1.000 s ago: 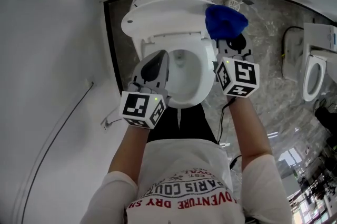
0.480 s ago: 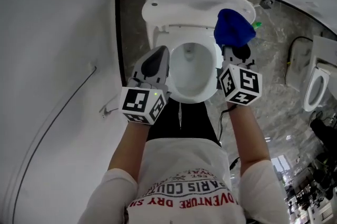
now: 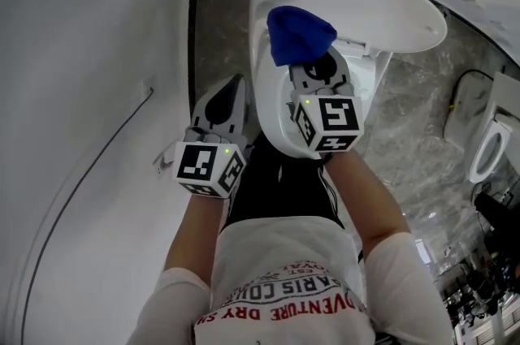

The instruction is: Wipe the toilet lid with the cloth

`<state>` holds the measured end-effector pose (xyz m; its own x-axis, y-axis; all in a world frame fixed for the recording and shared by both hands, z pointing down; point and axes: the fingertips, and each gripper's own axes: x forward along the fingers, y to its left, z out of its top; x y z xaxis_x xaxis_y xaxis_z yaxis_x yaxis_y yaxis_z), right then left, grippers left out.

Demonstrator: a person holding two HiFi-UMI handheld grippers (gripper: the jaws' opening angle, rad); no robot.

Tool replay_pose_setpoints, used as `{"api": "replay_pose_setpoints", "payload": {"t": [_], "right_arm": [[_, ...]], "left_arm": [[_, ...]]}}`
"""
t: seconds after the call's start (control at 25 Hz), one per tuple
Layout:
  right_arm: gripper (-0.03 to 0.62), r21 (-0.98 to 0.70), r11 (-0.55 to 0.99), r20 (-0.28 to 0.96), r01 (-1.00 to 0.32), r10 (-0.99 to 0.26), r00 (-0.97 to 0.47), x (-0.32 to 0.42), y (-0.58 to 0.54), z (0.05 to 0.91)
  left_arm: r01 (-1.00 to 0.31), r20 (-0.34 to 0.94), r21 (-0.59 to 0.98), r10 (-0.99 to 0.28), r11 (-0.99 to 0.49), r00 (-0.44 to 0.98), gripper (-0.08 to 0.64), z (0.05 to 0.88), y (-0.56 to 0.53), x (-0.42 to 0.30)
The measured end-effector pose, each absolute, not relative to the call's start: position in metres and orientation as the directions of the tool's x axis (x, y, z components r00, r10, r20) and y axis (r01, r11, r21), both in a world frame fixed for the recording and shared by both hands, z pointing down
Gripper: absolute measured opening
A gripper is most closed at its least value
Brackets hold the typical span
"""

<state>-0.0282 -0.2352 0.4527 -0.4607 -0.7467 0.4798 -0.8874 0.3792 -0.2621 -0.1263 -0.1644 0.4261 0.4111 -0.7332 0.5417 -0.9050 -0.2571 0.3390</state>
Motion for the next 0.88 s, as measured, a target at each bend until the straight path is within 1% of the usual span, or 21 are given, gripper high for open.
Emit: {"api": "replay_pose_setpoints", "payload": {"t": [0.16, 0.32, 0.56, 0.88], "right_arm": [[0.098, -0.286, 0.419, 0.457, -0.862, -0.731, -0.507, -0.063, -0.243, 0.462], [0.098, -0.29, 0.407, 0.443, -0.866, -0.745, -0.499, -0.072, -0.257, 0.471], [0.098, -0.235, 0.394, 0.459, -0.888, -0.761, -0.459, -0.056, -0.275, 0.483], [0.098, -0.232, 0.314, 0.485, -0.921, -0.783, -0.389, -0.008, -0.282, 0.49]], "left_arm": [[-0.911, 0.557, 0.341, -0.731, -0.231, 0.394, 0.008, 0.439, -0.157, -0.146], [-0.913, 0.573, 0.347, -0.722, -0.216, 0.389, 0.006, 0.451, -0.15, -0.156], [-0.909, 0.592, 0.348, -0.698, -0.23, 0.403, 0.006, 0.464, -0.148, -0.156], [-0.895, 0.592, 0.364, -0.678, -0.259, 0.437, 0.006, 0.464, -0.155, -0.132]]}}
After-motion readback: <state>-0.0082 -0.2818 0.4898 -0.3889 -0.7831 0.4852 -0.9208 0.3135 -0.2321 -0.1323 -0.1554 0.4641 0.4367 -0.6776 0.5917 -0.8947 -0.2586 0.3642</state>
